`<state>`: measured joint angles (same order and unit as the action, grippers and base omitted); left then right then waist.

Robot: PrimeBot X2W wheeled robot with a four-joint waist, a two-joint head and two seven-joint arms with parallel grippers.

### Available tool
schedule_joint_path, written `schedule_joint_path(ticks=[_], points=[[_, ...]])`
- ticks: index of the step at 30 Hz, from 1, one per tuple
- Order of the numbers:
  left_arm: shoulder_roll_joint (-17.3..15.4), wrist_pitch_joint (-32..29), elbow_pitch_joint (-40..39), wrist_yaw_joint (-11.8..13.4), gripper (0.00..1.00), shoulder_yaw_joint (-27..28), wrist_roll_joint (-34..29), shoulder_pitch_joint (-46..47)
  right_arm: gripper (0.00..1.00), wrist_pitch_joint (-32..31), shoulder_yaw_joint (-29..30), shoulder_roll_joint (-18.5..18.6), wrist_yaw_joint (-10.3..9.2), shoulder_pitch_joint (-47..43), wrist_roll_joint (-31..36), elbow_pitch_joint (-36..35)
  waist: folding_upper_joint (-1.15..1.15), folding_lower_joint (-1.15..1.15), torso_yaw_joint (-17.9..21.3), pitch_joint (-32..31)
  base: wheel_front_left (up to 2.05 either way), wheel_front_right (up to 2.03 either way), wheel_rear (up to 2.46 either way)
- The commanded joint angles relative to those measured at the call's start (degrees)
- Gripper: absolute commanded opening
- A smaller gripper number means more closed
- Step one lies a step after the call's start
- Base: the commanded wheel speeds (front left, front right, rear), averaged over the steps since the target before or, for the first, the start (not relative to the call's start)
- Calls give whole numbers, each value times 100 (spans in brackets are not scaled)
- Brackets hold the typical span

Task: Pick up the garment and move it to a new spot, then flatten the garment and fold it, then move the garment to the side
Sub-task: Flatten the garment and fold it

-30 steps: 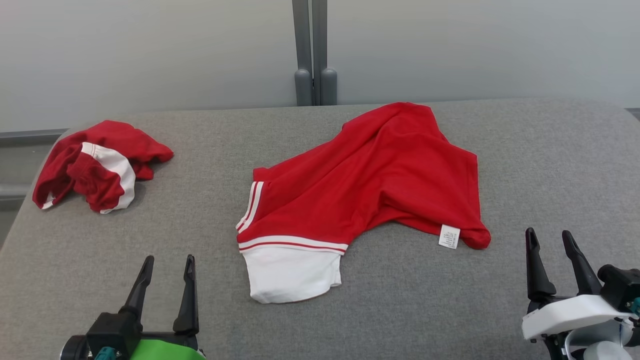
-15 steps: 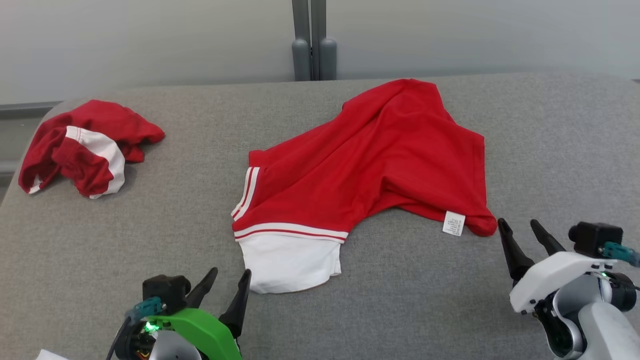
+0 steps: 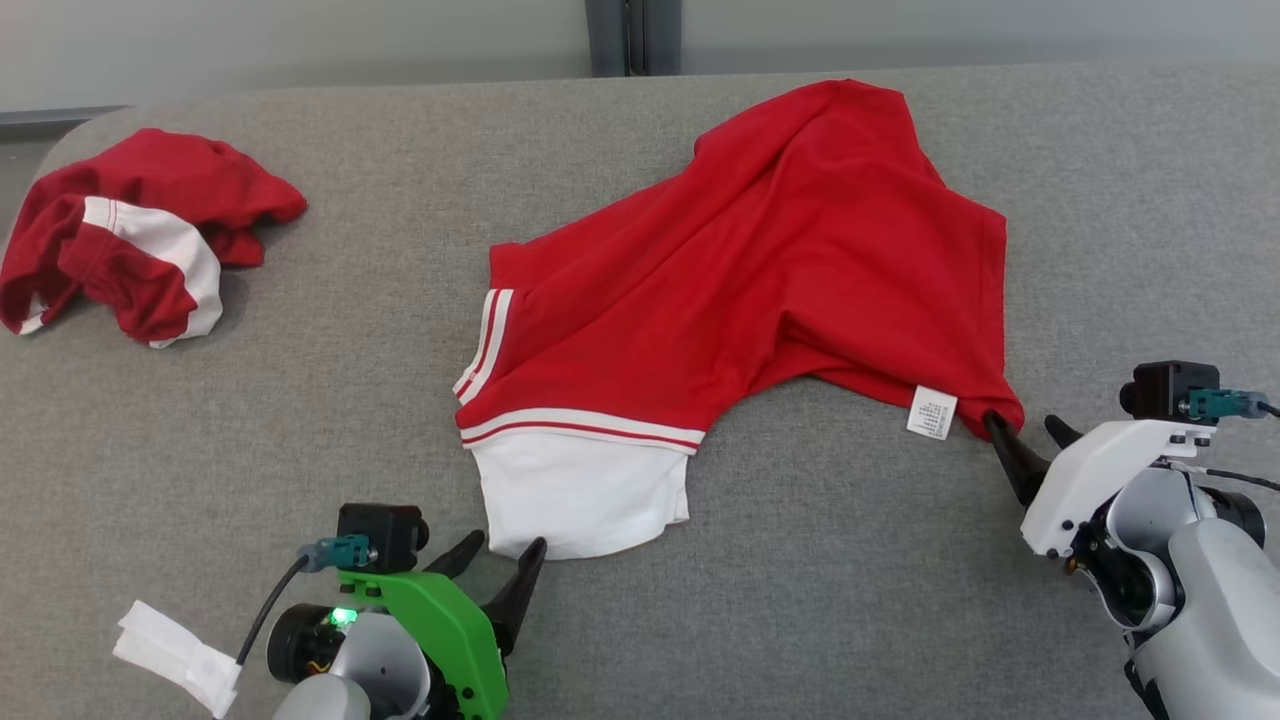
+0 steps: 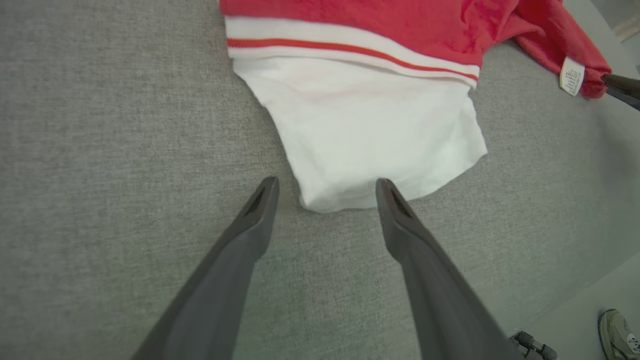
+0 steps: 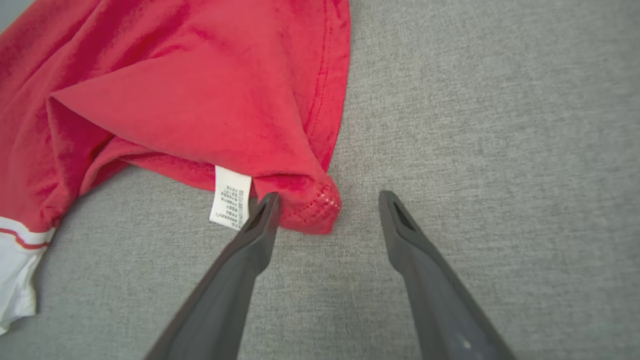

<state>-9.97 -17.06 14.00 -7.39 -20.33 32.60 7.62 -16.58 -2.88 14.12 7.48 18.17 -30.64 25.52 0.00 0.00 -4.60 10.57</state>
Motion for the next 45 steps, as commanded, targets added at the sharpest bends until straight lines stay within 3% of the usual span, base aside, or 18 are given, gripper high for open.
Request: schedule_joint_path(ticks=[1, 11, 12, 13, 14, 15, 16, 17, 19, 20, 29, 32, 39, 45], points=[[-71, -19, 47, -14, 100, -5, -15, 125, 100, -45, -46, 39, 3, 89, -33, 40, 0, 0, -33, 71, 0, 0, 0], [-82, 57, 406, -15, 100, -143, -13, 387, 100, 121, -281, 35, 3, 299, -120, 243, 0, 0, -46, 235, 0, 0, 0], [-89, 98, 420, -15, 100, -163, 2, 408, 96, 159, -314, 44, 3, 317, -134, 258, 0, 0, -44, 238, 0, 0, 0], [-92, 123, 426, -15, 100, -180, 22, 425, 78, 178, -338, 51, 3, 326, -157, 273, 0, 0, -43, 240, 0, 0, 0], [-93, 146, 433, -15, 100, -205, 39, 435, 48, 216, -372, 55, 3, 335, -175, 288, 0, 0, -43, 239, 0, 0, 0], [-101, 156, 442, -15, 100, -224, 65, 443, 41, 238, -398, 58, 3, 342, -188, 305, 0, 0, -41, 231, 0, 0, 0], [-108, 168, 441, -15, 69, -259, 98, 448, 7, 268, -432, 65, 3, 352, -221, 329, 0, 0, -39, 219, 0, 0, 0], [-113, 184, 444, -15, 51, -278, 119, 449, 0, 299, -454, 72, 3, 359, -240, 340, 0, 0, -37, 208, 0, 0, 0], [-136, 206, 450, -15, 24, -311, 168, 449, 0, 363, -501, 93, 3, 369, -279, 379, 0, 0, -35, 179, 0, 0, 0], [-146, 222, 428, -15, 0, -353, 186, 445, 0, 395, -525, 105, 3, 369, -290, 398, 0, 0, -33, 156, 0, 0, 0], [-349, 542, 68, -15, 0, -338, 306, 291, 0, 925, -697, 253, 3, 346, -336, 280, 0, 0, -3, -110, 0, 0, 0], [-583, 512, -260, -15, 0, -344, 324, 499, 0, 958, -777, 344, 3, 458, -421, 3, 0, 0, -14, -112, 0, 0, 0], [-1266, 186, -831, -7, 0, -251, 140, 1749, 0, 804, -794, 657, 3, 1168, -409, -706, 0, 0, -1, 185, 0, 0, 0], [-1537, -22, -407, -7, 0, -401, 357, 3486, 0, 509, -931, 749, 3, 2392, -661, -865, 0, 0, 67, 859, 0, 0, 0]])
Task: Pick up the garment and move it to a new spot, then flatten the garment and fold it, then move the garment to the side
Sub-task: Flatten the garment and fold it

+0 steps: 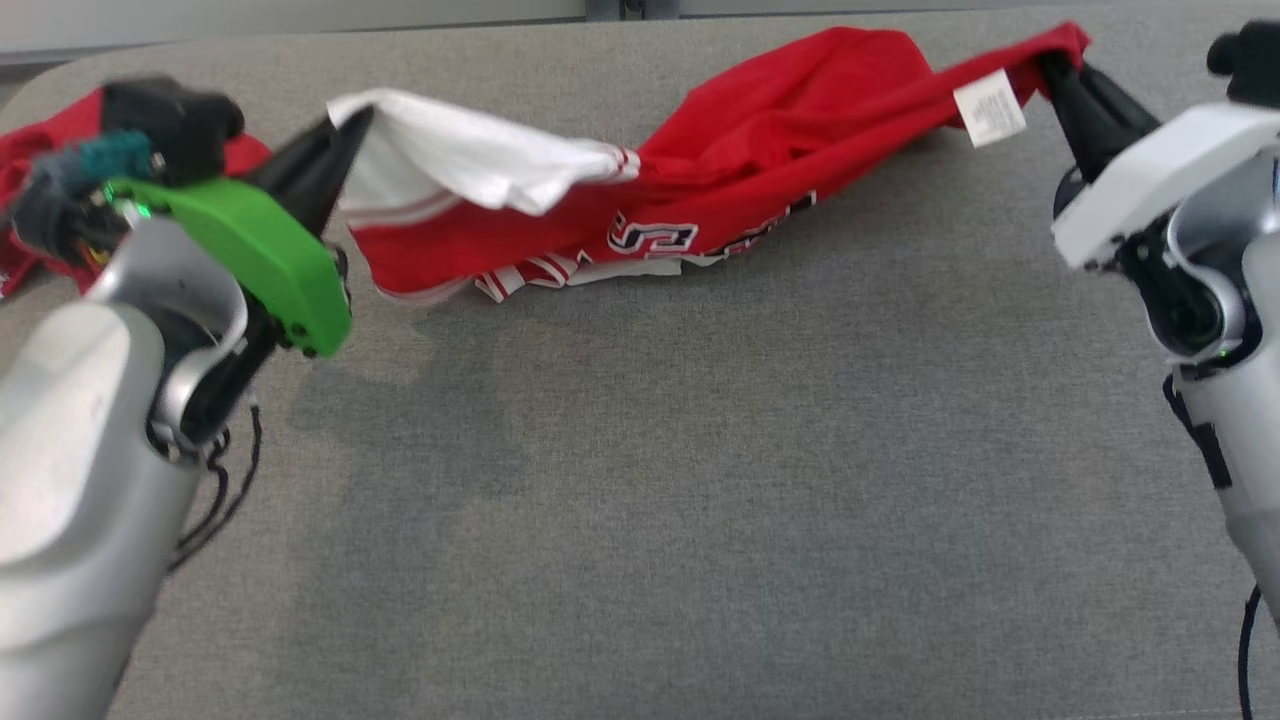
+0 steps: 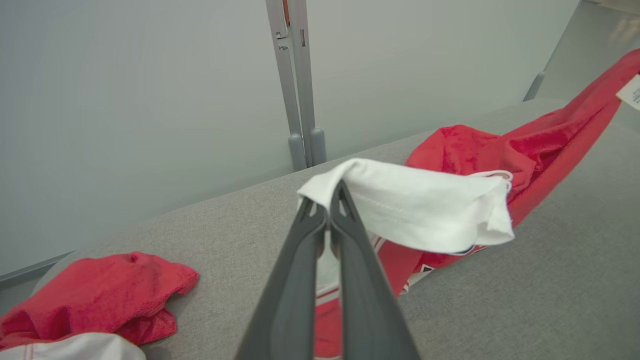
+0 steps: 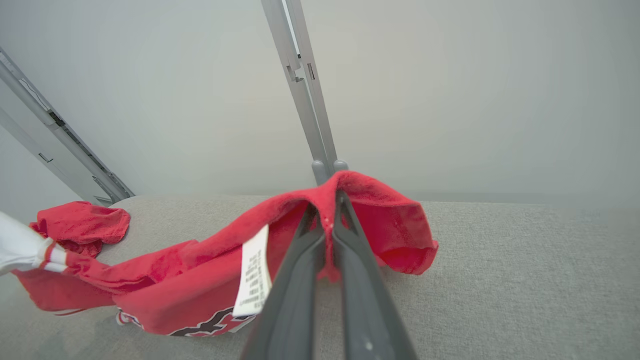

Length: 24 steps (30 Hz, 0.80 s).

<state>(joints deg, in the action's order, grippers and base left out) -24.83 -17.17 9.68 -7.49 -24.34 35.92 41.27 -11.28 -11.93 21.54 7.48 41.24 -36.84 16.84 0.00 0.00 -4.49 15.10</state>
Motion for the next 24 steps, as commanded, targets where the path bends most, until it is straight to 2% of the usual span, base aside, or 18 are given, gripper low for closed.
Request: schedule_joint_path(ticks=[1, 9, 14, 19, 24], points=[[-102, -8, 150, 2, 0, -39, 22, 416, 0, -61, -77, 49, 3, 311, -34, 37, 0, 0, 66, 515, 0, 0, 0], [-295, 347, 1164, 3, 0, -282, 197, 3047, 0, 9, -325, 60, 3, 2488, -212, 590, 0, 0, 123, 1468, 0, 0, 0], [-310, 783, 1790, 3, 0, -421, 259, 4591, 0, 368, -385, 28, 3, 3899, -192, 1027, 0, 0, 133, 1964, 0, 0, 0], [-308, 1344, 2396, 3, 0, -504, 150, 5859, 0, 894, -412, -107, 3, 5036, -285, 1442, 0, 0, 192, 2214, 0, 0, 0], [-173, 1863, 3010, 3, 0, -588, 194, 6720, 0, 1289, -564, -114, 3, 5804, -304, 1882, 0, 0, 256, 2165, 0, 0, 0]])
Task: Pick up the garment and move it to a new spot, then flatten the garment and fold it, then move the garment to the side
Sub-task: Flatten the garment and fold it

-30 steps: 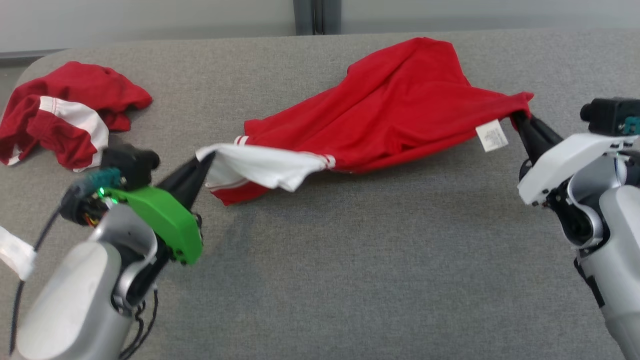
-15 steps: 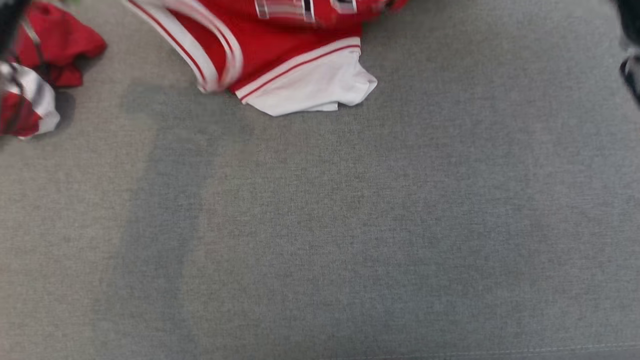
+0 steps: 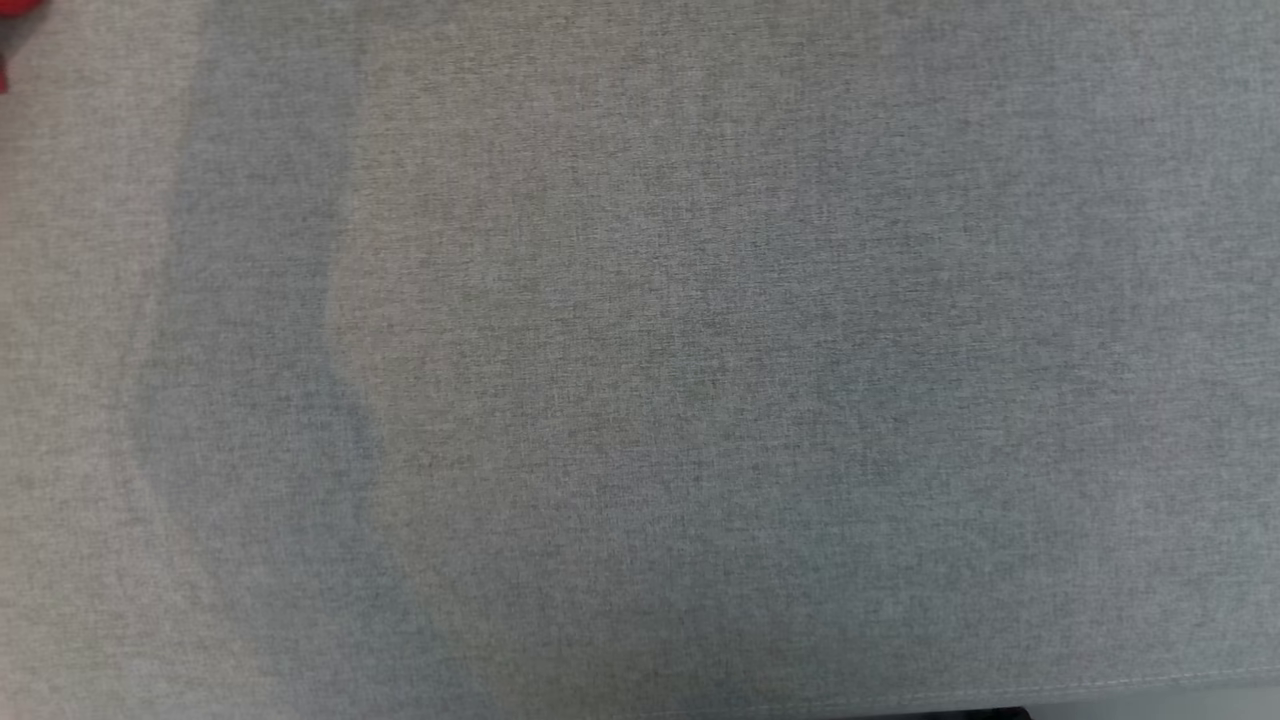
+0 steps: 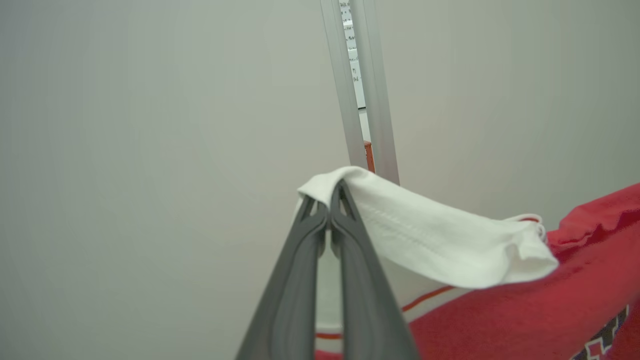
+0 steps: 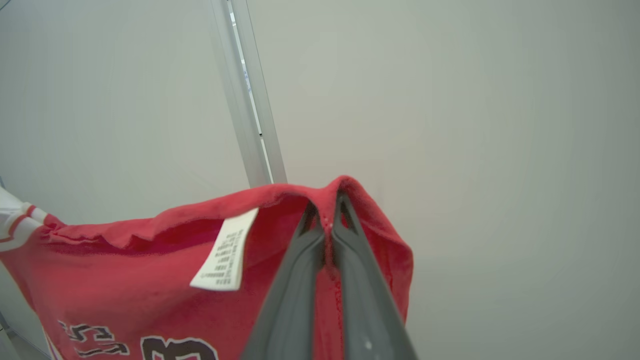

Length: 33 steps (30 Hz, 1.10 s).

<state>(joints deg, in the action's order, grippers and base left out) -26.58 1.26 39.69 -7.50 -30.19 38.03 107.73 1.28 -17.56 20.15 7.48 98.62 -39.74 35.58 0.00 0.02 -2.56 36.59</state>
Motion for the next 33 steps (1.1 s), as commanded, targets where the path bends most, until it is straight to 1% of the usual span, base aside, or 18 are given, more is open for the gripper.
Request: schedule_joint_path(ticks=[1, 3, 6, 10, 14, 16, 19, 22, 24, 28, 30, 33], points=[[25, 83, 112, 4, 0, -41, 32, 205, 0, 126, -46, 32, 3, 166, -26, 86, 0, -2, 71, -12, 0, 0, 0], [80, 170, 248, 4, 0, -121, 147, 363, 0, 224, -138, 58, 3, 303, -58, 228, 0, -2, 78, -65, 0, 0, 0], [139, 223, 385, 4, 0, -321, 381, 357, 0, 218, -336, 107, 3, 314, -156, 406, 0, -2, 58, -159, 0, 0, 0], [14, 182, 394, 4, 0, -764, 683, -36, 0, 178, -733, 256, 3, -132, -363, 513, 0, -2, 14, -397, 0, 0, 0], [-166, 50, 276, 4, 0, -1327, 1049, -731, 0, 125, -1228, 435, 3, -945, -702, 476, 0, -2, -25, -917, 0, 0, 0], [-366, -105, 122, 4, 0, -1803, 1039, -1167, 0, 23, -1563, 590, 3, -1486, -917, 322, 0, -2, -46, -1228, 0, 0, 0], [-658, -496, -168, 7, 0, -2237, 1501, -1826, 0, -112, -2052, 937, 3, -2242, -1300, -42, 0, -2, -62, -1721, 0, 0, 0], [-954, -1015, -538, 7, 0, -2537, 1980, -2477, 0, -278, -2480, 1341, 2, -2965, -1627, -349, 0, -2, -78, -2177, 0, 0, 0], [-1210, -1398, -840, 7, 0, -2687, 2332, -2945, 0, -416, -2717, 1559, 2, -3431, -1894, -555, 0, -2, -73, -2486, 0, 0, 0], [-1693, -2065, -1652, 11, 0, -2948, 2988, -3933, 0, -701, -3152, 1972, 2, -4331, -2295, -943, 0, -2, -59, -3067, 0, 0, 0], [-1992, -2321, -2163, 120, 0, -3081, 3227, -4410, 0, -876, -3313, 2183, 2, -4727, -2464, -1171, 0, -2, -50, -3283, 0, 0, 0], [-2455, -2616, -3071, 385, 0, -3293, 3565, -5125, 0, -1219, -3474, 2486, 1, -5348, -2670, -1473, 0, -2, -28, -3557, 0, 0, 0]])
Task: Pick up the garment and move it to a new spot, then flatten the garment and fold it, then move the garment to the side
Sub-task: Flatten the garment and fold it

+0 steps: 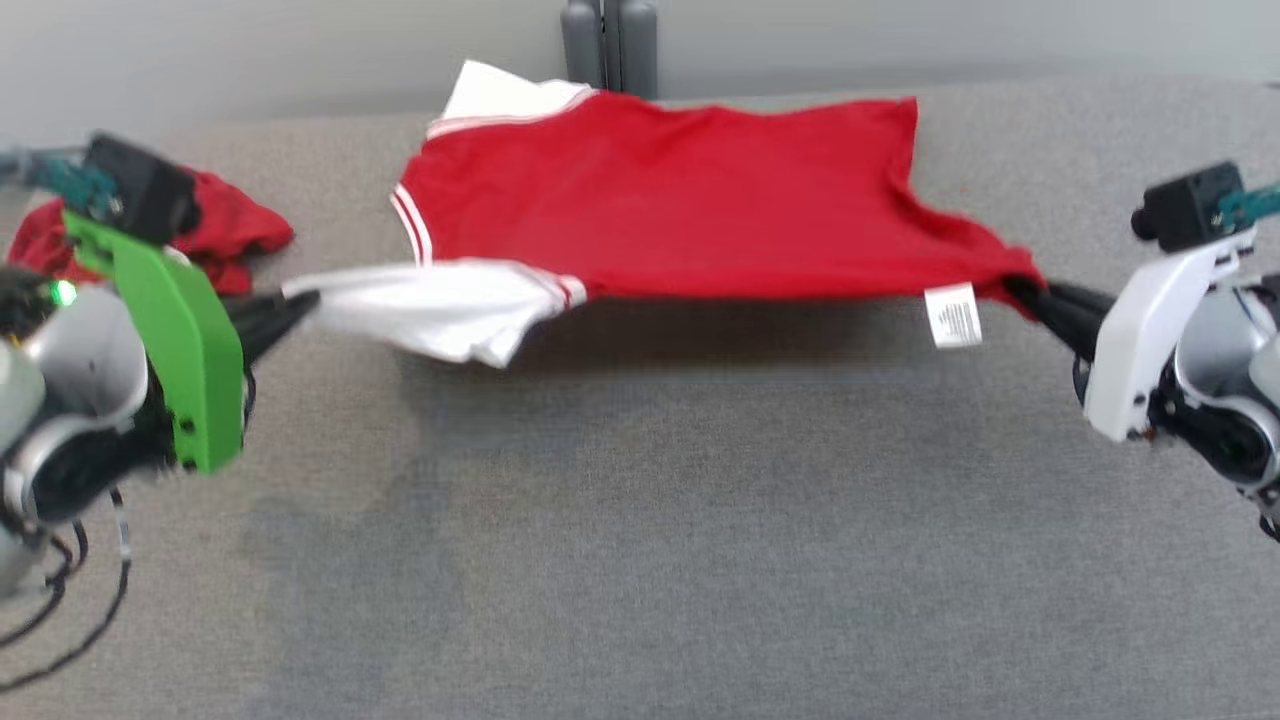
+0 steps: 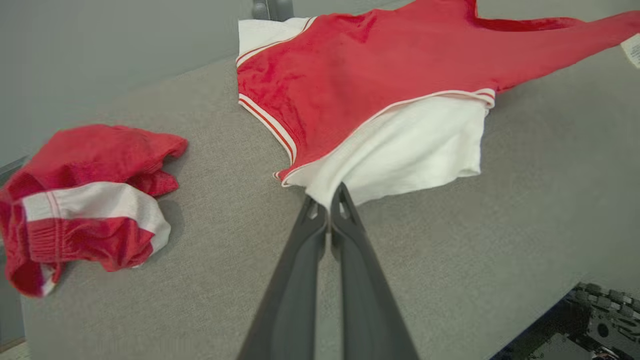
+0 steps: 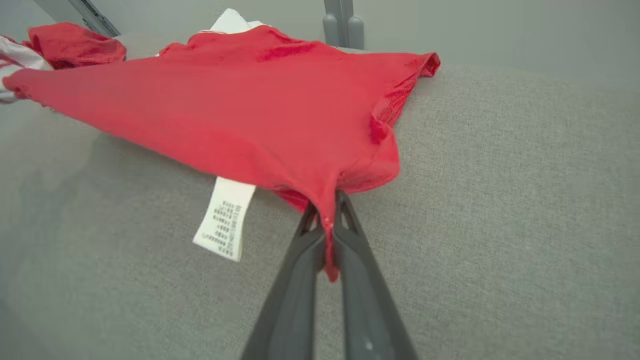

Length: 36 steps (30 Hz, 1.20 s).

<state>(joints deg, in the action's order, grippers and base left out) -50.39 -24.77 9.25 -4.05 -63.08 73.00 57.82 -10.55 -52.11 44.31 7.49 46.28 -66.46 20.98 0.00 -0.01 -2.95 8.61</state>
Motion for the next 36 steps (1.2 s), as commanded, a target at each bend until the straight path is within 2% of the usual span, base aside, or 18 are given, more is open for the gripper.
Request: schedule_joint_path(ticks=[1, 4, 9, 14, 19, 26, 27, 28, 32, 36], points=[[-209, -52, -307, 146, 0, -47, 140, -310, 0, -153, -67, 151, 0, -291, -50, -114, 0, 1, 20, -821, 0, 0, 0], [-661, -175, -1166, 471, 0, -200, 416, -860, 0, -514, -90, 424, 0, -802, -235, -513, 0, 1, 59, -907, 0, 0, 0], [-1220, -394, -2280, 906, 0, -480, 760, -1505, 0, -1142, 12, 889, 0, -1635, -497, -1075, 0, 1, 94, -981, 0, 0, 0], [-1514, -584, -2919, 1141, 0, -653, 1015, -1881, 0, -1552, 291, 1240, 0, -2344, -614, -1533, 0, 1, 94, -938, 0, 0, 0], [-1595, -694, -3077, 1215, 0, -655, 1154, -1924, 0, -1821, 748, 1238, 1, -2715, -506, -1856, 0, 1, 124, -704, 0, 0, 0], [-1114, -1219, -2519, 997, 0, -524, 1294, -1363, 0, -2556, 1414, 686, 1, -2452, -227, -1770, 0, 1, 145, -210, 0, 0, 0], [-989, -1336, -2374, 944, 0, -515, 1369, -1287, 0, -2702, 1502, 561, 1, -2393, -186, -1700, 0, 1, 143, -151, 0, 0, 0], [-515, -1680, -1709, 845, 0, -479, 1438, -919, 0, -3160, 1827, 139, 1, -2186, -48, -1402, 0, 1, 111, 27, 0, 0, 0], [-40, -1867, -941, 759, 0, -443, 1537, -654, 0, -3464, 2158, -231, 1, -2066, 121, -1025, 0, 1, 77, 91, 0, 0, 0], [262, -1942, -227, 677, 0, -303, 1687, -434, 0, -3678, 2541, -519, 1, -2001, 242, -686, 0, 1, 80, 174, 0, 0, 0]])
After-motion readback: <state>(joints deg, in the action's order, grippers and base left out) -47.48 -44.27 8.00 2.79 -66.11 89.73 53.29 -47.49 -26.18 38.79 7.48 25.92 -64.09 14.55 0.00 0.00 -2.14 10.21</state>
